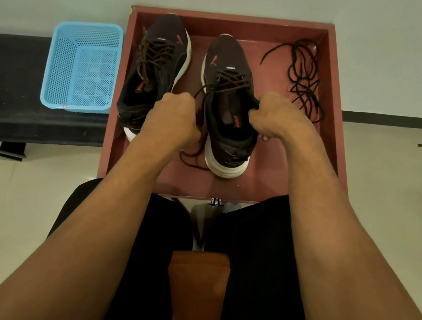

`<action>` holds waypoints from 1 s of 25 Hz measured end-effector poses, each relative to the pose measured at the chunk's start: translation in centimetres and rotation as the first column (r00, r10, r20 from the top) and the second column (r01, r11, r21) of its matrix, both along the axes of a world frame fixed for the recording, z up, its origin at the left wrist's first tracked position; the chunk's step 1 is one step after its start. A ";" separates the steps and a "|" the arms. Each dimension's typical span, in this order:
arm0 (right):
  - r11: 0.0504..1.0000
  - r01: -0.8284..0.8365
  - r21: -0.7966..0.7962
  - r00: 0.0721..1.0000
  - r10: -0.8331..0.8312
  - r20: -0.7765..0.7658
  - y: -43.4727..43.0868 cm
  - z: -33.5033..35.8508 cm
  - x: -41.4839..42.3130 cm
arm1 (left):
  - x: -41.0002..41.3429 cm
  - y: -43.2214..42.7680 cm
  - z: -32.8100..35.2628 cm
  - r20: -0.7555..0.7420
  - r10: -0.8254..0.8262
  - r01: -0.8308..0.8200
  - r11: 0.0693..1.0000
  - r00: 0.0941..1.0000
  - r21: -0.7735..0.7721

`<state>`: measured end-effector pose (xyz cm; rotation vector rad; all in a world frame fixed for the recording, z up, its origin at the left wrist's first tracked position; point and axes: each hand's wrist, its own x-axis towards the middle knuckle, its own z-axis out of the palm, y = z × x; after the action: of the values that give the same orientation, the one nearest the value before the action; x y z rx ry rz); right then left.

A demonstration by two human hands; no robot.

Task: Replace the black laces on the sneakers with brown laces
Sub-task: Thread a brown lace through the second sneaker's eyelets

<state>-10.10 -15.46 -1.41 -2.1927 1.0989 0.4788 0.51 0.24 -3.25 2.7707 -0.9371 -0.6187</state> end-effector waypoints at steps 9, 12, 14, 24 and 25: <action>1.000 -0.021 -0.002 0.999 0.021 0.028 0.0 0.0 0.1 | 0.7 -0.5 -0.3 0.065 0.113 -0.097 0.972 0.991 -0.215; 1.000 -0.022 -0.002 0.999 0.022 0.023 0.1 0.2 0.1 | 0.8 -0.5 0.2 0.036 0.100 -0.095 0.986 0.994 -0.135; 1.000 -0.026 -0.015 0.999 0.026 0.023 -0.1 0.0 0.0 | 0.9 -0.4 0.3 -0.046 0.061 -0.068 0.982 0.997 -0.176; 0.999 0.020 -0.029 0.976 -0.013 0.220 -0.4 1.1 -0.2 | 0.5 -0.7 0.7 -0.175 0.129 -0.177 0.939 0.976 -0.296; 0.999 0.035 -0.014 0.971 -0.031 0.236 -0.3 1.1 -0.3 | 0.5 -0.6 0.7 -0.189 0.131 -0.177 0.951 0.973 -0.255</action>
<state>-10.39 -15.77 -0.32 -2.1771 1.0117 0.1880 0.96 -0.32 -2.53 2.4740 -0.7017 -0.6372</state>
